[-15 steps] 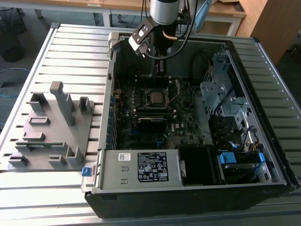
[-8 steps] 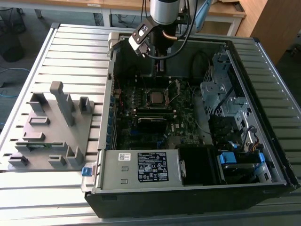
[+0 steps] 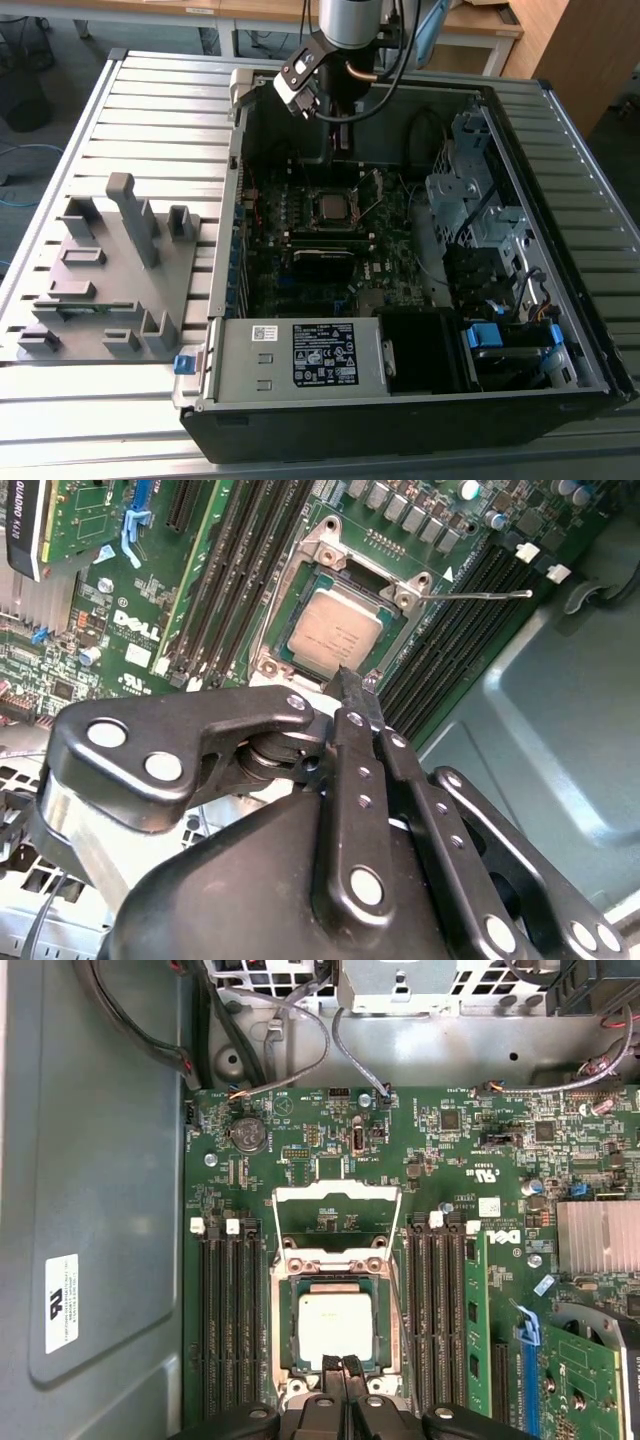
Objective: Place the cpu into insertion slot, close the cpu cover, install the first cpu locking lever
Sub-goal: 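Place the cpu into insertion slot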
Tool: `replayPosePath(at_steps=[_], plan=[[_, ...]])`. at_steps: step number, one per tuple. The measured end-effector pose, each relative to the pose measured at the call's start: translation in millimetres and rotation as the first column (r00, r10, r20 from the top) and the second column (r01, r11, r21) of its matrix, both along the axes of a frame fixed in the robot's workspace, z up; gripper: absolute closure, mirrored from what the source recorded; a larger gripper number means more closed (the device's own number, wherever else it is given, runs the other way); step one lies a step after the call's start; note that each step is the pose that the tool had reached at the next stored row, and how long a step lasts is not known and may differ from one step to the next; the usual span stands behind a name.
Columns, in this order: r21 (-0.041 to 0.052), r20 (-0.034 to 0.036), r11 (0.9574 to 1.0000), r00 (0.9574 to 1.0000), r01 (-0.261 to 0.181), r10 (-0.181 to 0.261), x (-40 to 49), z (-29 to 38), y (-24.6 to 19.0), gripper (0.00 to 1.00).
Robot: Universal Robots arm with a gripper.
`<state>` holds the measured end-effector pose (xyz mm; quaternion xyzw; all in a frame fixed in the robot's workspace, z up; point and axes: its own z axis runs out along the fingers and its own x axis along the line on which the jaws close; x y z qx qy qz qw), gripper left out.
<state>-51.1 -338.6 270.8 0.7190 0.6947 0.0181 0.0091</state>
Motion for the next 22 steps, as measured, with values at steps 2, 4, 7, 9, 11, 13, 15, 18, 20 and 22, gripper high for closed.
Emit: replayPosePath(at_steps=[2, 4, 7, 9, 11, 13, 15, 18, 20, 22], plan=[[0.0001, 0.0001, 1.0000, 1.0000, 0.000, 0.000, 0.0, 0.9, 0.0, 0.90], [0.0002, 0.0001, 1.0000, 1.0000, 0.000, 0.000, 0.0, 0.9, 0.0, 0.90], [0.0001, 0.0000, 1.0000, 1.0000, 0.000, 0.000, 0.0, 0.9, 0.0, 0.90], [0.0000, 0.0000, 1.0000, 1.0000, 0.000, 0.000, 0.0, 1.0, 0.0, 0.90], [0.0000, 0.0000, 1.0000, 1.0000, 0.000, 0.000, 0.8, 1.0, 0.0, 0.90], [-0.0001, -0.0001, 1.0000, 1.0000, 0.000, 0.000, 2.5, 1.0, 0.0, 0.90], [0.0000, 0.0000, 1.0000, 1.0000, 0.000, 0.000, 4.7, 0.9, 0.0, 0.90], [0.0000, 0.0000, 1.0000, 1.0000, 0.000, 0.000, 9.0, 0.9, 0.0, 0.90], [0.0000, 0.0000, 1.0000, 1.0000, 0.000, 0.000, 11.7, 0.9, 0.0, 0.90], [0.0000, 0.0000, 1.0000, 1.0000, 0.000, 0.000, 14.7, 0.9, 0.0, 0.90]])
